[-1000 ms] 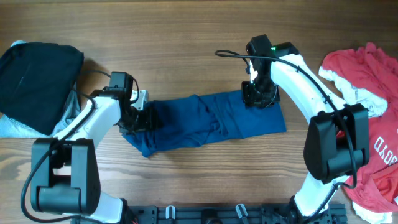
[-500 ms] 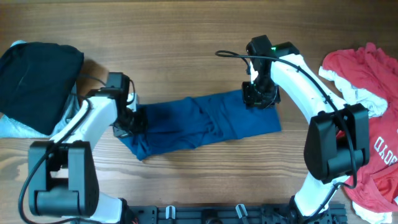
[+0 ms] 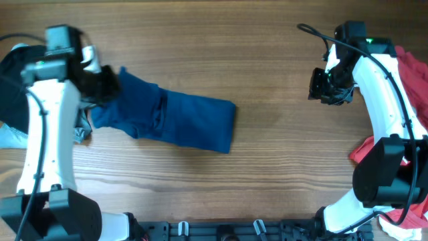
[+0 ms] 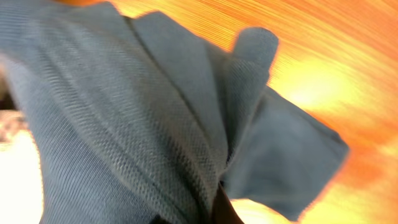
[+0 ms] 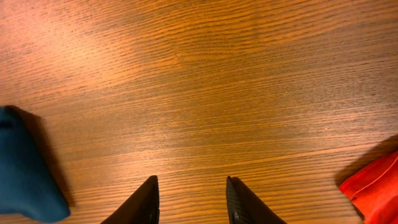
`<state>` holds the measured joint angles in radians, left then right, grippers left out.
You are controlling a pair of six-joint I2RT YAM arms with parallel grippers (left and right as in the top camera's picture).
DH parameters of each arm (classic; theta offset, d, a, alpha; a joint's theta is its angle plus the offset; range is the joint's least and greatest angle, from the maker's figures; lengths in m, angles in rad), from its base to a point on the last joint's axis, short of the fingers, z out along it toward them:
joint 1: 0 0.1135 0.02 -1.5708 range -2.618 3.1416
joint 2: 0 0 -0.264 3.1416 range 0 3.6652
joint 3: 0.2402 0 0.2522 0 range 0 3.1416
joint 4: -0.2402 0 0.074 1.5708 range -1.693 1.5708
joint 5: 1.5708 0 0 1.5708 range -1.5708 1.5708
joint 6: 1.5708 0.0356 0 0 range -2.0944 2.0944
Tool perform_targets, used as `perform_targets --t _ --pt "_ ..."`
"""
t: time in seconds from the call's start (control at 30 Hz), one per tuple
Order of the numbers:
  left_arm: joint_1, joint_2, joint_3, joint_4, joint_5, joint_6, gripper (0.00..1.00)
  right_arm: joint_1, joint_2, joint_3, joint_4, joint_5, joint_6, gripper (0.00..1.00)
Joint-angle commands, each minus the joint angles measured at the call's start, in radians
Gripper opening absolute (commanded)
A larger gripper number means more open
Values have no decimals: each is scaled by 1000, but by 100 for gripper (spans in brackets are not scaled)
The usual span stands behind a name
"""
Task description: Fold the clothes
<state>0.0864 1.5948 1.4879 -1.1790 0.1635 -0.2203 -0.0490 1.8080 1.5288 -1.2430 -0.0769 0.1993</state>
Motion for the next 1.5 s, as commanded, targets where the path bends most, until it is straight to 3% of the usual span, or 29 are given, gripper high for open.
perform_targets --t 0.0,0.13,0.3,0.33,0.4,0.53,0.63,0.7,0.87,0.93,1.0,1.2,1.47 --pt "-213 -9 19 19 78 -80 4 3 -12 10 -3 10 -31 35" --pt "-462 43 18 48 -48 -181 5 3 -12 10 -5 10 -44 35" --pt "-660 189 18 61 -102 -215 8 3 -12 10 -18 10 -69 35" --pt "-672 205 18 65 -102 -214 11 3 -12 10 -19 10 -70 35" --pt "-703 237 18 89 -84 -215 29 3 -12 10 -19 10 -70 35" --pt "-740 196 73 59 -64 -193 34 3 -12 10 -19 10 -70 36" --pt "-691 83 151 -25 -215 -180 35 3 -12 10 -16 -69 -144 36" --pt "-587 -12 151 -23 -290 -180 46 14 -12 10 -7 -220 -232 36" --pt "-248 -21 140 -53 -167 -180 55 197 -12 10 39 -250 -278 41" --pt "-158 18 117 -51 -114 -180 56 294 -12 10 98 -250 -278 43" --pt "-97 66 85 -52 -53 -179 58 415 -11 10 189 -249 -278 52" --pt "-71 187 -28 -26 46 -153 64 619 50 8 346 -214 -278 56" --pt "-79 208 -187 124 65 -150 64 673 158 7 415 -208 -282 57"
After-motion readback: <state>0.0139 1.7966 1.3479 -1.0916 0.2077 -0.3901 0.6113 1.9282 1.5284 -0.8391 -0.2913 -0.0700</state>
